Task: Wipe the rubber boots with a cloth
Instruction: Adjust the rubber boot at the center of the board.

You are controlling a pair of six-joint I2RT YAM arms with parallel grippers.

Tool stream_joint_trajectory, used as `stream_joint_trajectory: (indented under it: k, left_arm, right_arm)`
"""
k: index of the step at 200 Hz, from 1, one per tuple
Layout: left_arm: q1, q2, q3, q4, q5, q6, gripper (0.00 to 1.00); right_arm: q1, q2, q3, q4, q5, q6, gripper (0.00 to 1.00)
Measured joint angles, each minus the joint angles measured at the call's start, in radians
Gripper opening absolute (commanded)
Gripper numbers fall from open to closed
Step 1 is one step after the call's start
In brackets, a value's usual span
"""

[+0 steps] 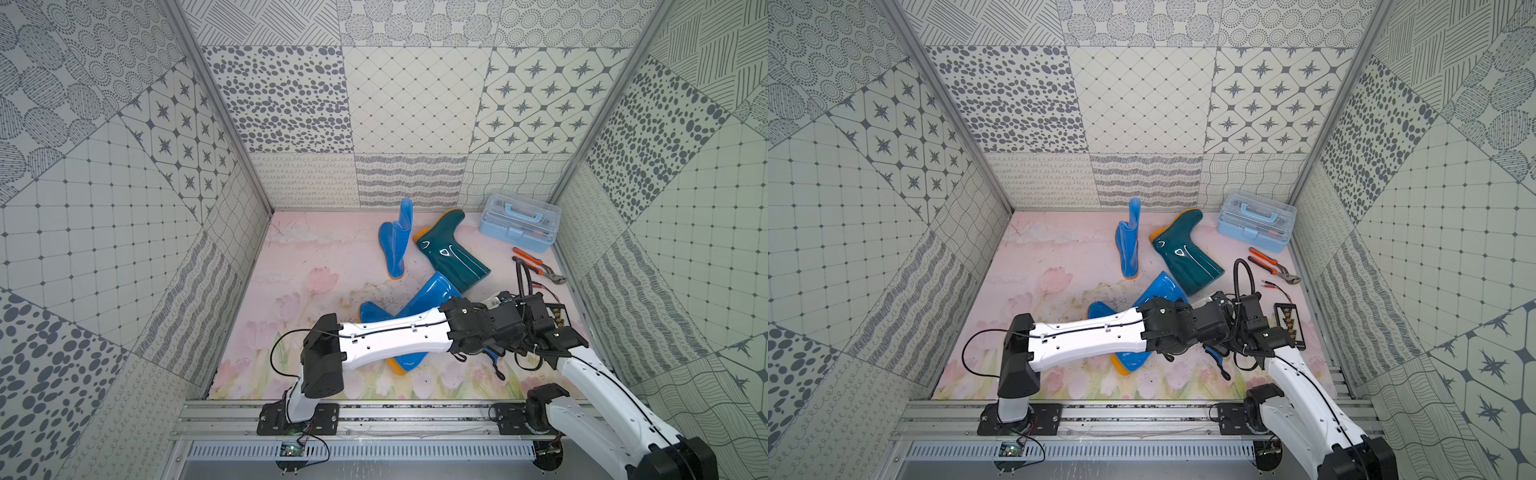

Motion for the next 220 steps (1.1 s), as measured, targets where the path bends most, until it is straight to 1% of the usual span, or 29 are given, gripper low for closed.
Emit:
stream_joint_trajectory:
  k: [35, 75, 91, 113, 125, 133, 143, 157, 158, 164, 173, 180, 189, 204, 220]
  left_arm:
    - [-0.016, -0.056, 0.096, 0.005, 0.018, 0.02, 0.0]
    - [-0.017, -0.12, 0.108, 0.075, 0.075, 0.098, 0.0]
    - [-0.013, -0.139, 0.101, 0.105, 0.106, 0.136, 0.0]
    - [-0.01, -0.185, 0.043, 0.155, 0.126, 0.176, 0.0]
    - [-0.009, -0.24, -0.042, 0.193, 0.116, 0.179, 0.0]
    - [-0.007, -0.294, -0.123, 0.223, 0.105, 0.164, 0.0]
    - [0.004, -0.389, -0.256, 0.264, 0.087, 0.124, 0.0]
    - [0.035, -0.56, -0.472, 0.303, 0.05, 0.018, 0.0]
    - [0.035, -0.56, -0.472, 0.303, 0.05, 0.018, 0.0]
    - [0.052, -0.644, -0.568, 0.312, 0.027, -0.045, 0.0]
    - [0.071, -0.741, -0.673, 0.314, -0.003, -0.123, 0.0]
    - [0.084, -0.833, -0.768, 0.309, -0.038, -0.208, 0.0]
    - [0.094, -0.93, -0.86, 0.288, -0.073, -0.307, 0.0]
    - [0.105, -1.048, -0.972, 0.233, -0.124, -0.467, 0.0]
    - [0.113, -1.115, -1.043, 0.166, -0.174, -0.623, 0.0]
  right_arm:
    - [0.0, -0.042, 0.026, -0.054, -0.001, 0.0, 0.01]
    - [-0.001, -0.138, 0.093, -0.096, 0.004, 0.028, 0.0]
    - [-0.001, -0.154, 0.114, -0.096, 0.019, 0.033, 0.01]
    - [-0.002, -0.13, 0.117, -0.093, 0.029, 0.034, 0.0]
    - [-0.002, -0.08, 0.117, -0.082, 0.017, 0.034, 0.0]
    - [-0.002, -0.047, 0.115, -0.07, 0.003, 0.034, 0.0]
    - [-0.001, 0.003, 0.11, -0.047, -0.016, 0.033, 0.0]
    - [0.006, 0.058, 0.106, -0.026, -0.037, 0.033, 0.0]
    - [0.007, 0.061, 0.106, -0.024, -0.038, 0.033, 0.0]
    - [0.012, 0.079, 0.106, -0.016, -0.043, 0.033, 0.0]
    - [0.022, 0.101, 0.106, -0.002, -0.047, 0.033, 0.0]
    - [0.035, 0.114, 0.106, 0.009, -0.048, 0.034, 0.0]
    - [0.058, 0.124, 0.106, 0.021, -0.048, 0.035, 0.0]
    - [0.111, 0.126, 0.106, 0.037, -0.037, 0.05, 0.0]
    - [0.176, 0.126, 0.095, 0.072, -0.019, 0.073, 0.0]
